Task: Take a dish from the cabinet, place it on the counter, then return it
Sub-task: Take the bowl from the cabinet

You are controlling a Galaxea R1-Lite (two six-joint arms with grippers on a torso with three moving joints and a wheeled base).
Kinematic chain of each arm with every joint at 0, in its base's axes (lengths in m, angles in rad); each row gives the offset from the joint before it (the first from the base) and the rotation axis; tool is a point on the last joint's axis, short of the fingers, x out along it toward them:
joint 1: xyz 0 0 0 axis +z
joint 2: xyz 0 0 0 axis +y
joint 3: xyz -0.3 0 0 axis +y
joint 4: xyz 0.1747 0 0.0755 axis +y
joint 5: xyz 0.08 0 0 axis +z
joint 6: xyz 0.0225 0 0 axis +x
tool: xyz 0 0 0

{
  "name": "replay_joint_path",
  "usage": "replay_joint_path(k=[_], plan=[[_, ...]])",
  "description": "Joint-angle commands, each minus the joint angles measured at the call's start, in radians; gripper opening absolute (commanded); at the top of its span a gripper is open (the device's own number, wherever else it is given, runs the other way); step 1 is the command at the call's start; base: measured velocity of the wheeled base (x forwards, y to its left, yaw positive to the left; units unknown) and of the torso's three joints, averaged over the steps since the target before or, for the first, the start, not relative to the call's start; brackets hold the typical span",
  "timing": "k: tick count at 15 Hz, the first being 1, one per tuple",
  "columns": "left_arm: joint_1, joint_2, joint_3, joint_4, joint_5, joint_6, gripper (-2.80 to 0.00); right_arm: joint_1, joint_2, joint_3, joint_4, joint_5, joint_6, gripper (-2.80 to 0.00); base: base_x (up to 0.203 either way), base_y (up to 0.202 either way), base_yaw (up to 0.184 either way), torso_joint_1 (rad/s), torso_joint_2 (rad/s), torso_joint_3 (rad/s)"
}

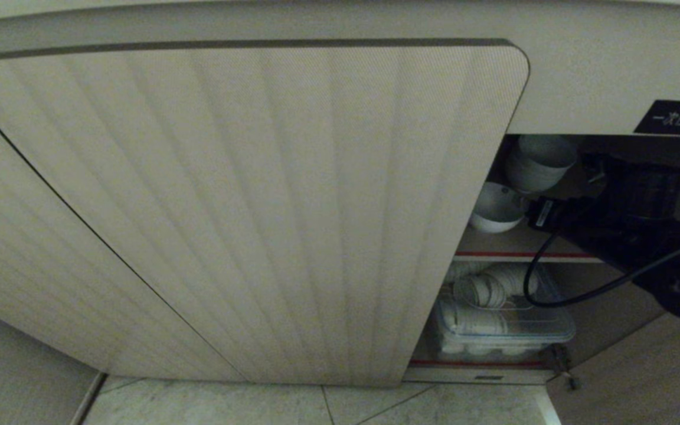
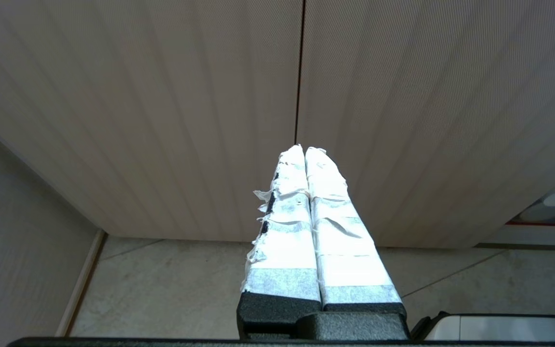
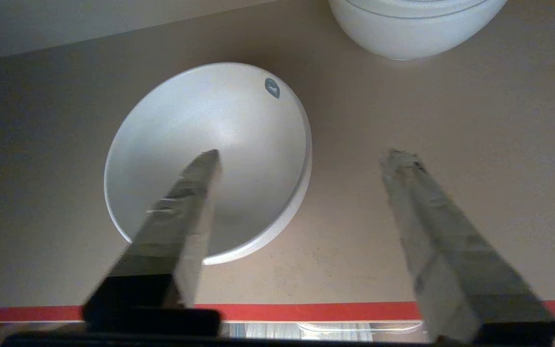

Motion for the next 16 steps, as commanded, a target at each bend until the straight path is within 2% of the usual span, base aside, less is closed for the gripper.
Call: replay_joint_path(k=[1, 16], plan=[[0.0, 0.0, 0.0, 0.0, 0.0, 0.0, -2.8, 0.0, 0.005, 0.0, -0.005, 0.001, 0.002, 0.0, 0.0, 0.0, 0.0, 0.0, 0.0, 0.0], [0.0, 0.0, 0.0, 0.0, 0.0, 0.0, -2.8, 0.0, 0.009, -0.051, 0.133, 0.004, 0.0, 0.0, 0.0, 0.0, 0.0, 0.0, 0.0, 0.0]])
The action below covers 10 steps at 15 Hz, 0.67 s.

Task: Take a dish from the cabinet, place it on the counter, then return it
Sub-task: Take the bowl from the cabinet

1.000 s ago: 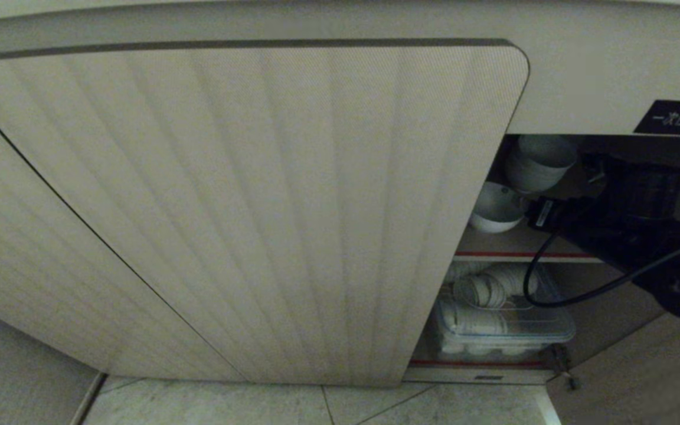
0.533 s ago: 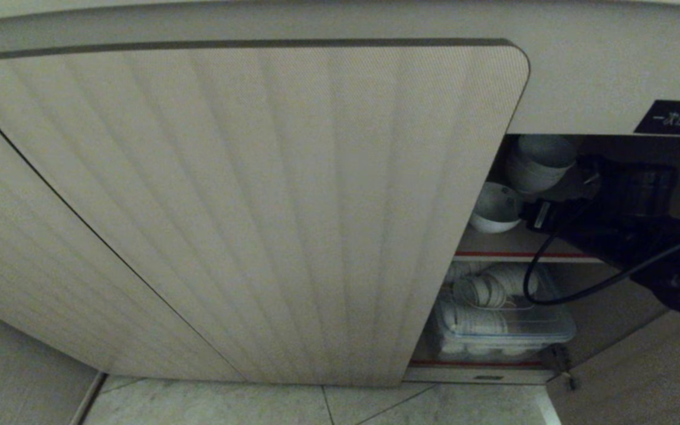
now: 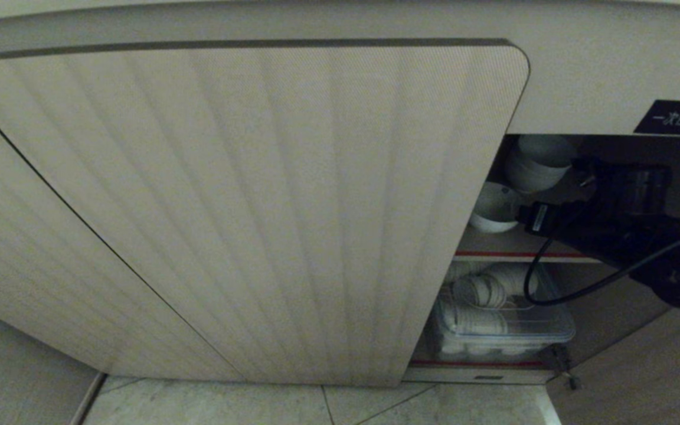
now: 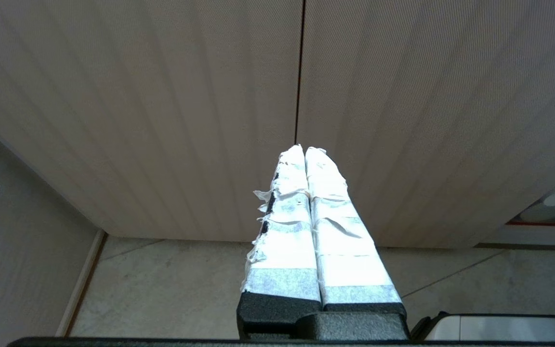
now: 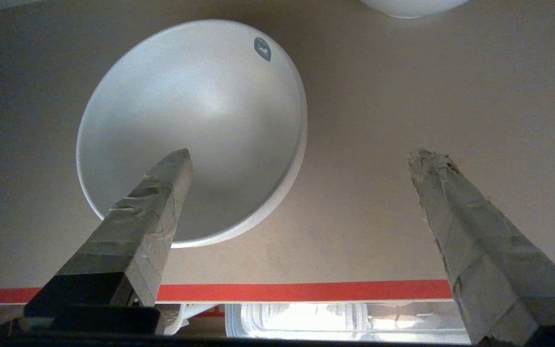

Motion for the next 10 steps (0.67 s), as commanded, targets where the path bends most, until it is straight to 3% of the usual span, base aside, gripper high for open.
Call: replay_joint_path(k=[1, 10], plan=[[0.0, 0.0, 0.0, 0.0, 0.0, 0.0, -2.8, 0.0, 0.003, -0.001, 0.009, -0.001, 0.001, 0.0, 0.0, 0.0, 0.0, 0.0, 0.0, 0.0], [0.0, 0.0, 0.0, 0.0, 0.0, 0.0, -2.8, -0.001, 0.008, -0.045, 0.097, -0.001, 0.008, 0.0, 0.0, 0.0, 0.0, 0.0, 0.0, 0.0]])
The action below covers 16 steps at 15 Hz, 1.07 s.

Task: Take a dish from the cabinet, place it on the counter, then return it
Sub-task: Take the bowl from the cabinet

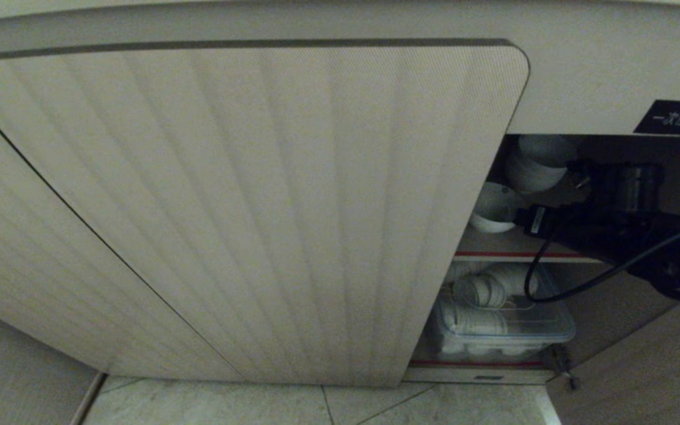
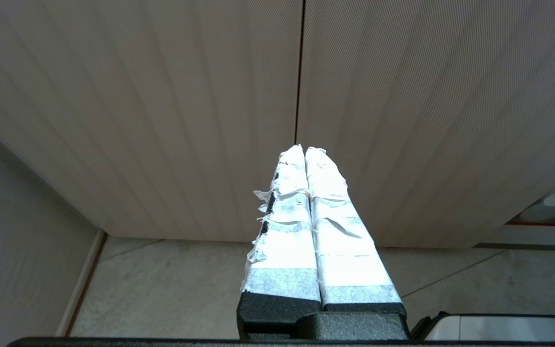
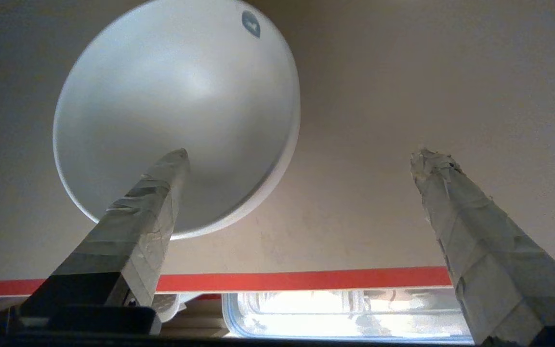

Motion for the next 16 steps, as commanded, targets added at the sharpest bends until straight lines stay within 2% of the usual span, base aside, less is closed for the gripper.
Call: replay_joint_path(k=[1, 16], plan=[[0.0, 0.0, 0.0, 0.0, 0.0, 0.0, -2.8, 0.0, 0.007, -0.009, -0.003, -0.001, 0.002, 0.0, 0.0, 0.0, 0.0, 0.0, 0.0, 0.0], [0.0, 0.0, 0.0, 0.0, 0.0, 0.0, -2.8, 0.002, 0.039, -0.126, 0.136, 0.007, 0.033, 0.0, 0.0, 0.0, 0.0, 0.0, 0.0, 0.0]])
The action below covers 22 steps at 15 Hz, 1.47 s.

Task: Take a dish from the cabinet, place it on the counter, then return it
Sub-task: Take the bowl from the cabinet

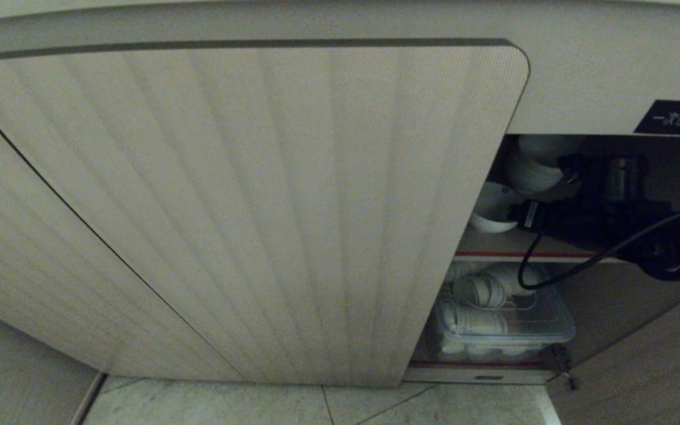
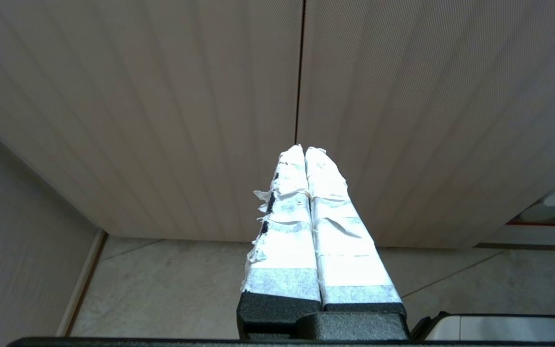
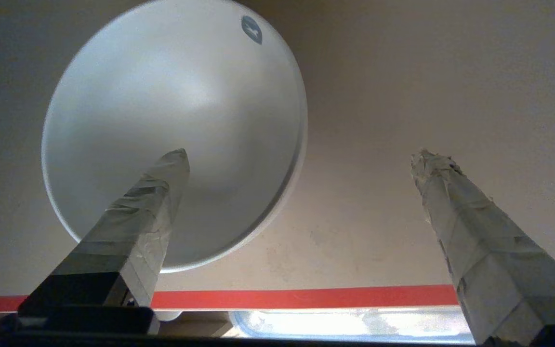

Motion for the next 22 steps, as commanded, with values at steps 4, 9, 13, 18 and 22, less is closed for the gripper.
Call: replay_joint_path(k=[4, 9, 13, 18, 22], plan=[[0.0, 0.0, 0.0, -0.001, 0.0, 0.0, -2.8, 0.0, 0.004, -0.038, 0.042, 0.0, 0.024, 0.0, 0.0, 0.0, 0.0, 0.0, 0.0, 0.0], [0.0, 0.0, 0.0, -0.001, 0.0, 0.0, -2.8, 0.0, 0.006, -0.062, 0.104, -0.002, 0.025, 0.0, 0.0, 0.0, 0.0, 0.0, 0.0, 0.0], [0.0, 0.0, 0.0, -0.001, 0.0, 0.0, -2.8, -0.001, 0.014, -0.094, 0.151, -0.001, 0.025, 0.0, 0.0, 0.0, 0.0, 0.0, 0.0, 0.0], [0.0, 0.0, 0.0, -0.001, 0.0, 0.0, -2.8, 0.0, 0.018, -0.109, 0.212, 0.0, 0.026, 0.0, 0.0, 0.0, 0.0, 0.0, 0.0, 0.0], [0.0, 0.0, 0.0, -0.001, 0.0, 0.0, -2.8, 0.0, 0.028, -0.127, 0.242, 0.018, 0.048, 0.0, 0.0, 0.0, 0.0, 0.0, 0.0, 0.0]])
